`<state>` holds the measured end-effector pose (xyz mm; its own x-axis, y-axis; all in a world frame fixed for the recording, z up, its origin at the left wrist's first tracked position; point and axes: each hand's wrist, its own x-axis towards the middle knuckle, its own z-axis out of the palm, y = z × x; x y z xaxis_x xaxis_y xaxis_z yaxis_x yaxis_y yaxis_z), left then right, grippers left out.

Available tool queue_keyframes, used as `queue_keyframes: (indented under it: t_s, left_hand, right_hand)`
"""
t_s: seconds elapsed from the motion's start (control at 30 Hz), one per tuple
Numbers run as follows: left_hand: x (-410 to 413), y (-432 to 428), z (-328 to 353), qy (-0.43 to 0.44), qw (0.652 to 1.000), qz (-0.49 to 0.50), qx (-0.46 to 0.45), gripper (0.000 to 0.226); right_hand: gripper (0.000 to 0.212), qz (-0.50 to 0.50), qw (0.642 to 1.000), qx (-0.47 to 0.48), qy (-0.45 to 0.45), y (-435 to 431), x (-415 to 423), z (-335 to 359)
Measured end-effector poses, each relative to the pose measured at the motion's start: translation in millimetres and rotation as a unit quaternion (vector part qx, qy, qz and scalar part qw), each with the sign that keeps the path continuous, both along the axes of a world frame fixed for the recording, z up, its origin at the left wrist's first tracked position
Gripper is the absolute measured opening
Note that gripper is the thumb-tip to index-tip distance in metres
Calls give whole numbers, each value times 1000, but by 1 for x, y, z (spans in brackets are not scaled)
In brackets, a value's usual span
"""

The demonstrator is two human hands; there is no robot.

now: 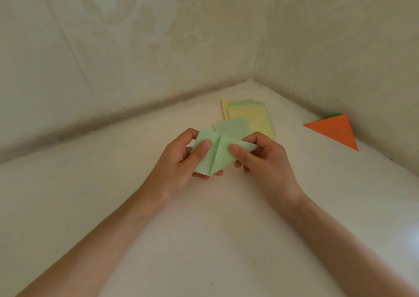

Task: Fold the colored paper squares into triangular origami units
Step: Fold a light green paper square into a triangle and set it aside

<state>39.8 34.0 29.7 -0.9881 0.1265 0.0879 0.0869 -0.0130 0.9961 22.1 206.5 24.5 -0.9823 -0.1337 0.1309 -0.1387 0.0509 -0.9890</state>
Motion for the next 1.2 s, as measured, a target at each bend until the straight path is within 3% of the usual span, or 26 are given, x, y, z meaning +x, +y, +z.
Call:
queue_keyframes:
  t_s: [0.27, 0.63, 0.73, 0.87, 1.2]
  left_hand:
    - [-2, 4, -2, -30, 999, -1, 24, 28]
    - [-1, 3, -4, -5, 1000, 1, -10, 17]
    - [-1, 2, -5, 4, 1000, 5, -22, 17]
    - [-1, 2, -5, 0, 1000, 9, -27, 18]
    - [-1, 2, -4, -11, 999, 27, -31, 7]
  right_hand:
    - [19, -24, 1000, 17, 4, -4, 2, -1]
    - [19, -32, 999, 15, 29, -5, 5, 1]
    - [31, -27, 1000, -8, 0, -4, 4, 2]
    - [5, -26, 999, 24, -12, -3, 3, 6]
    - [8, -19, 999, 49, 3, -4, 5, 6]
